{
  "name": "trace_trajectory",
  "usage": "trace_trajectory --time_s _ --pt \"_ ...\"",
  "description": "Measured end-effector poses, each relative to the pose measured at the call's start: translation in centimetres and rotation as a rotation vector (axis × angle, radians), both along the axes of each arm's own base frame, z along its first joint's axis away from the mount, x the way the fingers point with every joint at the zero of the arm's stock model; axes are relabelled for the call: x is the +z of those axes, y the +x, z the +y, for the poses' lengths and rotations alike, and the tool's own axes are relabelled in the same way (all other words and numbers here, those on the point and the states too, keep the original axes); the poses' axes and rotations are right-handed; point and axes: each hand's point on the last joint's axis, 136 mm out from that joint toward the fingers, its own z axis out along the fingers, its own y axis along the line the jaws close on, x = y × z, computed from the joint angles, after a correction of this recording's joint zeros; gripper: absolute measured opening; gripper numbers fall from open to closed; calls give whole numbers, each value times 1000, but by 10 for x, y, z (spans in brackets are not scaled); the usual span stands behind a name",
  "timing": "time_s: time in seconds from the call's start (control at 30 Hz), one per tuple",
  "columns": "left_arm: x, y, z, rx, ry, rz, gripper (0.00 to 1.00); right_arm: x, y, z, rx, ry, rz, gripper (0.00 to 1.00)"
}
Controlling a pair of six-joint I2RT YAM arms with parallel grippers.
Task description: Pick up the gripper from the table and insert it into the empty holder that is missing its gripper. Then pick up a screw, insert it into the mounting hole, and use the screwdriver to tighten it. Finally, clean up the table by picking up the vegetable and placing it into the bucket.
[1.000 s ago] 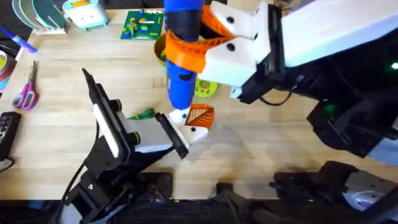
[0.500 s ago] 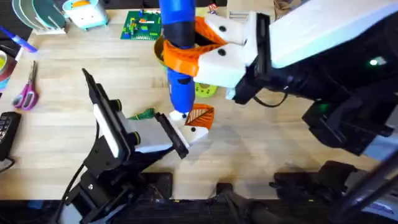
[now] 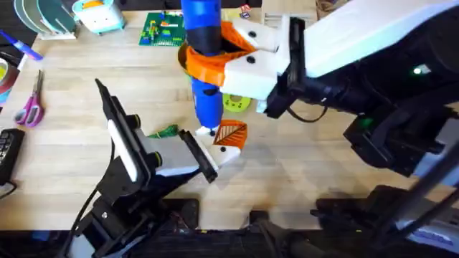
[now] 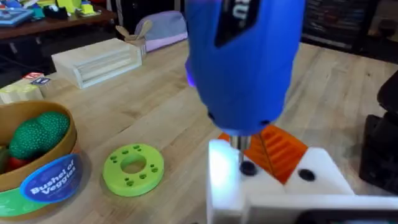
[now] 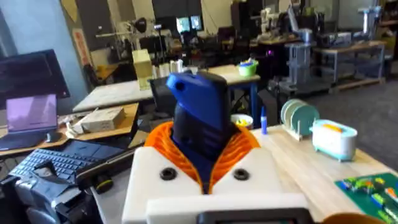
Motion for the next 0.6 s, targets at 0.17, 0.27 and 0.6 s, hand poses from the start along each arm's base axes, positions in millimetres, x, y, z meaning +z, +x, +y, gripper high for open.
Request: trace_trajectory --time_s 0.17,0.27,0.6 --pt "0 0 0 0 0 0 18 15 -4 -4 0 51 -52 24" --pt "0 0 0 0 0 0 18 15 -4 -4 1 53 -48 24" --pt "0 0 0 0 0 0 18 15 -5 -3 13 51 -42 24"
